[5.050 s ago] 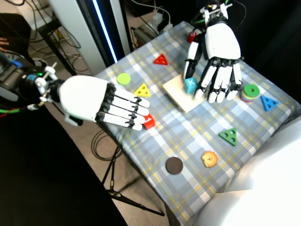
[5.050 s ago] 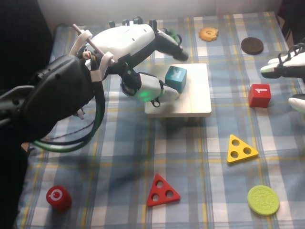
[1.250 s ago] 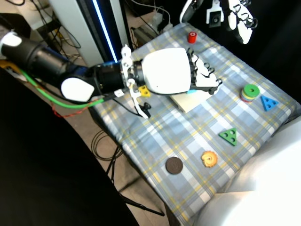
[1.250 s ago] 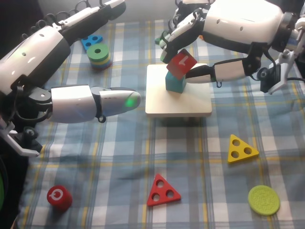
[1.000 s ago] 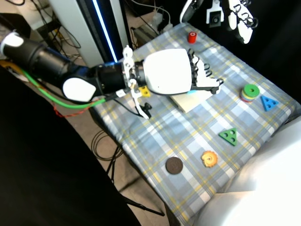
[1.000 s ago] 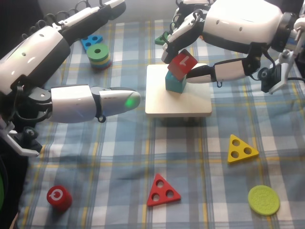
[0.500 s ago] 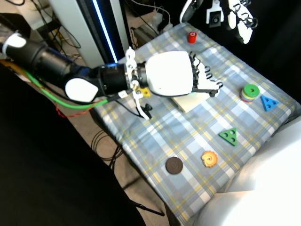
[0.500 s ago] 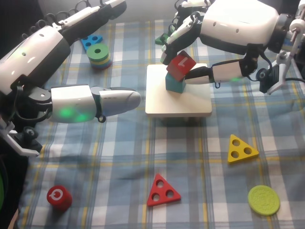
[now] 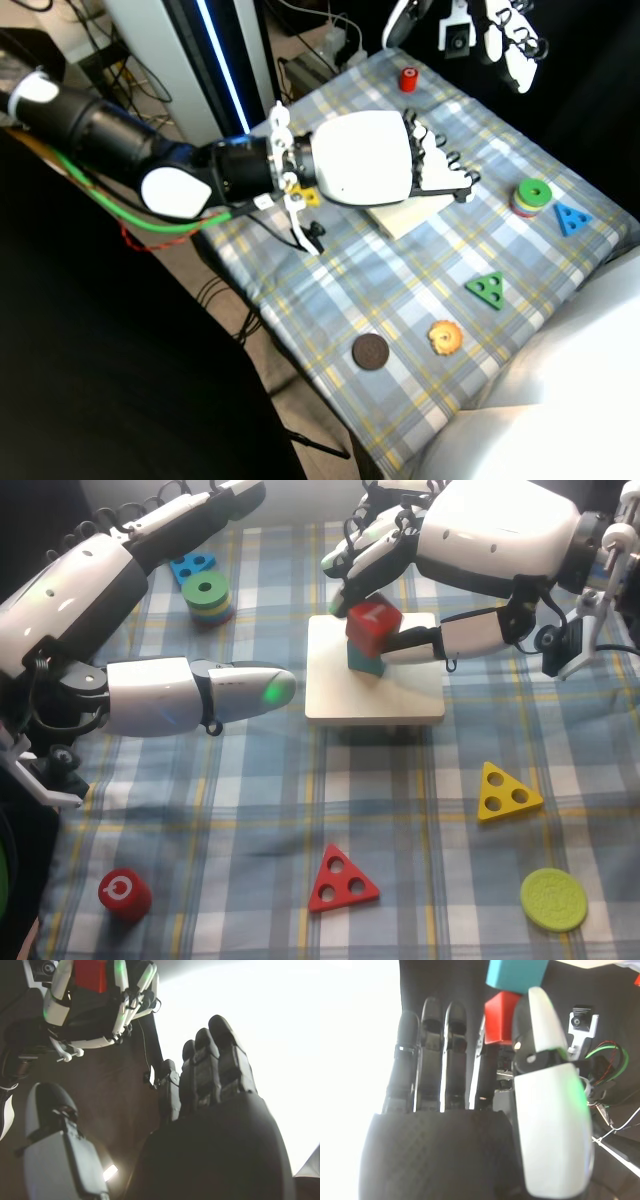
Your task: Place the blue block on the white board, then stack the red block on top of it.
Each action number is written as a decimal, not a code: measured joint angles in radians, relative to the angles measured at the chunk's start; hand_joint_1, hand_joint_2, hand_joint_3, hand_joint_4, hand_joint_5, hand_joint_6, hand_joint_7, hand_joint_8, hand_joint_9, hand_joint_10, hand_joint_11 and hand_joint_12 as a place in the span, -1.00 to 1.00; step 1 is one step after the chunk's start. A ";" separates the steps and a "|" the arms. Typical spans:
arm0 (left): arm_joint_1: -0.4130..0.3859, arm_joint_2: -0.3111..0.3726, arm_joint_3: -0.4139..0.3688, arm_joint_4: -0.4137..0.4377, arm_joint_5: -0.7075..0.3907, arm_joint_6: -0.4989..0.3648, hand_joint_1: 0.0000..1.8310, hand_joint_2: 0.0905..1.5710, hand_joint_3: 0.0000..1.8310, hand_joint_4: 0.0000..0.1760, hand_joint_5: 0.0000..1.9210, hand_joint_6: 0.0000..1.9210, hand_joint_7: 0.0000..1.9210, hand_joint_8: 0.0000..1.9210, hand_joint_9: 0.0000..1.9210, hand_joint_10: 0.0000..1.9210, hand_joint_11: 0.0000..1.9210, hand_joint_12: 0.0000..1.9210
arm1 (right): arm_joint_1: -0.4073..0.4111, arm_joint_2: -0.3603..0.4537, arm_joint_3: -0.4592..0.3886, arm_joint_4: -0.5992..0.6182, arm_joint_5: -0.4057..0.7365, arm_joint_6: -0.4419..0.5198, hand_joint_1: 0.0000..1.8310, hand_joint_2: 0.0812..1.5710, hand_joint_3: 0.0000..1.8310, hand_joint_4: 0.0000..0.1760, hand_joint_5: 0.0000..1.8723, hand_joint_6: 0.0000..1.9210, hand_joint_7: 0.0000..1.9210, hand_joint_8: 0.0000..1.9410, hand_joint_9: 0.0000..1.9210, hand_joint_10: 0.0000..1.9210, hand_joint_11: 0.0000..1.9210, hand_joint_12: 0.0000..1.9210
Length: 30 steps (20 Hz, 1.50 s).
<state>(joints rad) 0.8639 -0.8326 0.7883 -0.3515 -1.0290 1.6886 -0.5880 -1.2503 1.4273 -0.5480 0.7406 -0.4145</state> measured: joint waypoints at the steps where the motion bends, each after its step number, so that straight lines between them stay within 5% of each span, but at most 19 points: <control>1: 0.000 0.000 0.000 0.000 0.000 0.000 -0.23 0.03 -1.00 0.94 -0.79 -1.00 -0.81 -1.00 -0.83 -1.00 -1.00 -0.37 | 0.000 0.000 0.000 0.000 0.000 0.000 0.04 0.28 -1.00 -0.66 -0.11 -0.99 -0.35 -1.00 -0.39 -1.00 -0.99 0.11; 9: 0.000 0.000 0.000 0.000 0.000 0.000 -0.23 0.04 -1.00 0.89 -0.79 -1.00 -0.81 -1.00 -0.84 -1.00 -1.00 -0.39 | 0.000 0.000 0.001 -0.003 -0.006 0.000 0.05 0.28 -1.00 -0.69 -0.17 -1.00 -0.38 -1.00 -0.42 -1.00 -1.00 0.09; 11: 0.000 0.000 0.000 0.000 0.000 0.000 -0.23 0.04 -1.00 0.87 -0.79 -1.00 -0.80 -1.00 -0.83 -1.00 -1.00 -0.37 | 0.000 0.000 0.001 -0.003 -0.006 0.000 0.05 0.27 -1.00 -0.70 -0.32 -1.00 -0.42 -1.00 -0.43 -1.00 -0.99 0.10; 12: 0.000 0.000 0.000 0.000 -0.001 0.000 -0.24 0.04 -1.00 0.88 -0.79 -1.00 -0.81 -1.00 -0.84 -1.00 -1.00 -0.38 | 0.000 0.000 0.001 -0.003 -0.006 0.000 0.04 0.24 -1.00 -0.45 -0.49 -1.00 -0.50 -1.00 -0.48 -1.00 -1.00 0.08; 15: 0.000 0.000 0.000 0.000 -0.005 0.000 -0.22 0.04 -1.00 0.90 -0.79 -1.00 -0.81 -1.00 -0.83 -1.00 -1.00 -0.37 | 0.000 0.000 0.000 0.001 -0.006 0.000 0.09 0.14 -1.00 -0.21 -0.85 -1.00 -0.80 -1.00 -0.77 -1.00 -1.00 -0.32; 16: 0.000 0.000 0.000 0.000 -0.006 0.000 -0.23 0.05 -1.00 0.84 -0.81 -1.00 -0.81 -1.00 -0.83 -1.00 -1.00 -0.37 | 0.000 0.000 -0.004 0.005 -0.007 0.000 0.06 0.11 -1.00 0.03 -0.97 -1.00 -0.88 -1.00 -0.87 -1.00 -1.00 -0.50; 19: 0.001 0.002 0.000 -0.004 -0.023 -0.023 -0.23 0.06 -1.00 0.49 -0.82 -1.00 -0.85 -1.00 -0.84 -1.00 -1.00 -0.43 | 0.000 0.036 -0.028 0.029 0.010 -0.001 -0.02 0.11 -1.00 0.35 -1.00 -1.00 -1.00 -1.00 -1.00 -1.00 -1.00 -0.98; 21: 0.018 0.023 0.000 0.012 -0.049 -0.114 -0.27 0.02 -1.00 0.52 -0.85 -1.00 -0.85 -1.00 -0.87 -1.00 -1.00 -0.57 | -0.004 0.090 -0.064 0.106 0.068 -0.001 -0.10 0.12 -1.00 0.51 -1.00 -1.00 -1.00 -1.00 -1.00 -1.00 -1.00 -1.00; 23: 0.046 0.045 0.013 0.042 -0.107 -0.256 -0.23 -0.01 -1.00 0.31 -0.86 -1.00 -0.85 -1.00 -0.88 -1.00 -1.00 -0.64 | -0.083 0.170 -0.131 0.251 0.218 -0.037 -0.28 0.11 -1.00 0.81 -1.00 -1.00 -1.00 -1.00 -1.00 -1.00 -1.00 -1.00; 24: 0.057 0.054 0.021 0.053 -0.143 -0.321 -0.27 -0.01 -1.00 0.70 -0.92 -1.00 -0.92 -1.00 -0.93 -1.00 -1.00 -0.74 | -0.137 0.211 -0.173 0.307 0.283 -0.067 -0.36 0.12 -0.99 0.96 -1.00 -1.00 -1.00 -1.00 -1.00 -1.00 -1.00 -1.00; 25: 0.067 0.062 0.034 0.070 -0.191 -0.403 -0.29 0.00 -1.00 0.67 -0.96 -1.00 -0.96 -1.00 -0.97 -1.00 -1.00 -0.84 | -0.206 0.258 -0.228 0.372 0.362 -0.116 -0.36 0.17 -0.97 0.99 -1.00 -1.00 -1.00 -1.00 -1.00 -1.00 -1.00 -1.00; 26: 0.078 0.065 0.040 0.084 -0.239 -0.466 -0.26 -0.02 -1.00 0.74 -0.97 -1.00 -0.95 -0.99 -0.97 -0.99 -1.00 -0.86 | -0.254 0.290 -0.266 0.412 0.434 -0.143 -0.33 0.25 -0.98 1.00 -1.00 -1.00 -1.00 -1.00 -1.00 -1.00 -1.00 -1.00; 27: 0.088 0.064 0.048 0.100 -0.294 -0.534 -0.25 -0.03 -1.00 0.70 -0.99 -1.00 -0.92 -0.99 -0.93 -1.00 -1.00 -0.77 | -0.299 0.314 -0.295 0.457 0.531 -0.172 -0.38 0.38 -0.99 0.64 -1.00 -1.00 -0.96 -1.00 -0.99 -1.00 -1.00 -1.00; 28: 0.104 0.064 0.054 0.121 -0.348 -0.593 -0.34 0.03 -1.00 0.53 -0.99 -1.00 -0.84 -0.99 -0.84 -0.99 -1.00 -0.50 | -0.332 0.328 -0.315 0.508 0.626 -0.187 -0.39 0.51 -0.99 -0.01 -1.00 -1.00 -0.92 -1.00 -0.97 -1.00 -0.98 -0.99; 29: 0.134 0.064 0.072 0.149 -0.409 -0.688 -0.33 0.04 -1.00 0.43 -0.96 -0.99 -0.78 -0.99 -0.79 -0.99 -1.00 -0.37 | -0.384 0.341 -0.334 0.579 0.763 -0.203 -0.40 0.54 -0.99 -0.15 -0.99 -1.00 -0.90 -0.99 -0.94 -0.99 -0.97 -0.99; 30: 0.145 0.063 0.084 0.156 -0.430 -0.735 -0.48 0.19 -0.97 -0.32 -0.98 -1.00 -0.73 -0.99 -0.73 -0.98 -1.00 -0.26 | -0.405 0.345 -0.338 0.603 0.808 -0.210 -0.33 0.51 -1.00 -0.46 -0.90 -0.99 -0.75 -0.99 -0.73 -0.97 -0.81 -0.87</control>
<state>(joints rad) 1.0088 -0.7696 0.8722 -0.1951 -1.4593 0.9535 -0.9928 -0.9051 1.0889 0.0555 1.5482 -0.6247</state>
